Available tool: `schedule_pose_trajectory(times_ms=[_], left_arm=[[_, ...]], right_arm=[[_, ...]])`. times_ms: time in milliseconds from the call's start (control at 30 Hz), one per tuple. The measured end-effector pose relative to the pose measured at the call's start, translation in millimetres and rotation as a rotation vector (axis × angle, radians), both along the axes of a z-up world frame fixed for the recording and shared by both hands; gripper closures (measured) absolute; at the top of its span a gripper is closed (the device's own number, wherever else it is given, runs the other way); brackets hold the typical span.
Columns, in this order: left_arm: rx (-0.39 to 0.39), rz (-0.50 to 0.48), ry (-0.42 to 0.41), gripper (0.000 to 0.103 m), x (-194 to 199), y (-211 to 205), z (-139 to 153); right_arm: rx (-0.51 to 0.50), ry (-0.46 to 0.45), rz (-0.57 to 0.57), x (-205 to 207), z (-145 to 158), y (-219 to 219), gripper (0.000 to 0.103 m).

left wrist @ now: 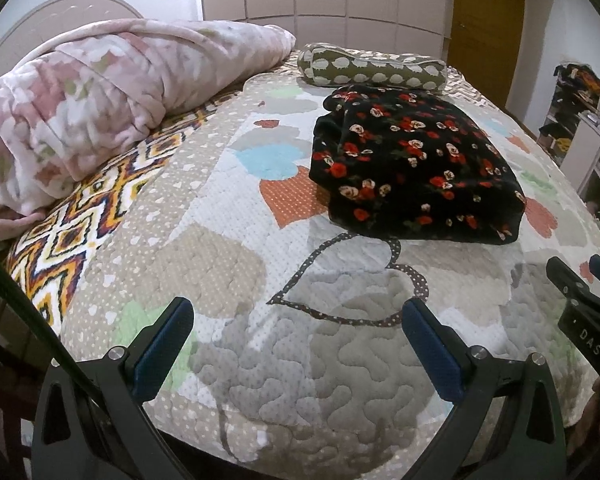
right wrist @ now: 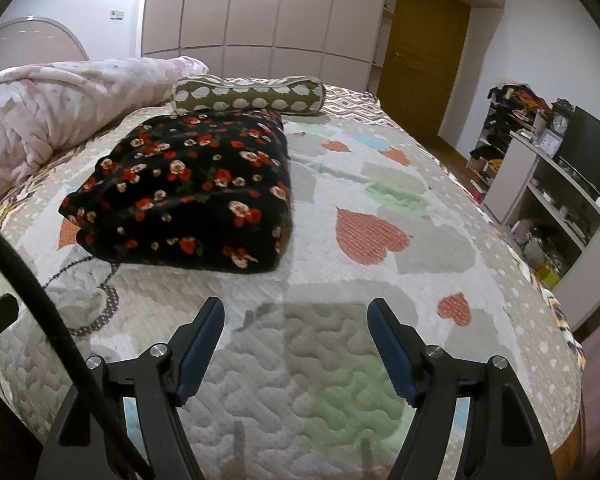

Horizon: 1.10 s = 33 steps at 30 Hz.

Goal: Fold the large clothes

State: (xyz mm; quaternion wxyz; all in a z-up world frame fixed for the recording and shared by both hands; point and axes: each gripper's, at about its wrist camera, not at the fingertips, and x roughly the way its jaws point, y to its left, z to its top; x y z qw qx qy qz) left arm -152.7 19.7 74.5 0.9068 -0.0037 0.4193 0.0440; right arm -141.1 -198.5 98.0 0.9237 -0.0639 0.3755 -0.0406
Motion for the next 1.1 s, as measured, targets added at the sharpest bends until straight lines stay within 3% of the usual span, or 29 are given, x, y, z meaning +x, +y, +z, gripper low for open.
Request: schedule_pose_trajectory(times_ms=[1100], left_arm=[[0.016,-0.016,0.065,0.000,37.2,-7.5,-16.0]], right_arm=[[0.092,0.006,0.059,29.9,-8.0,7.1,0.024]])
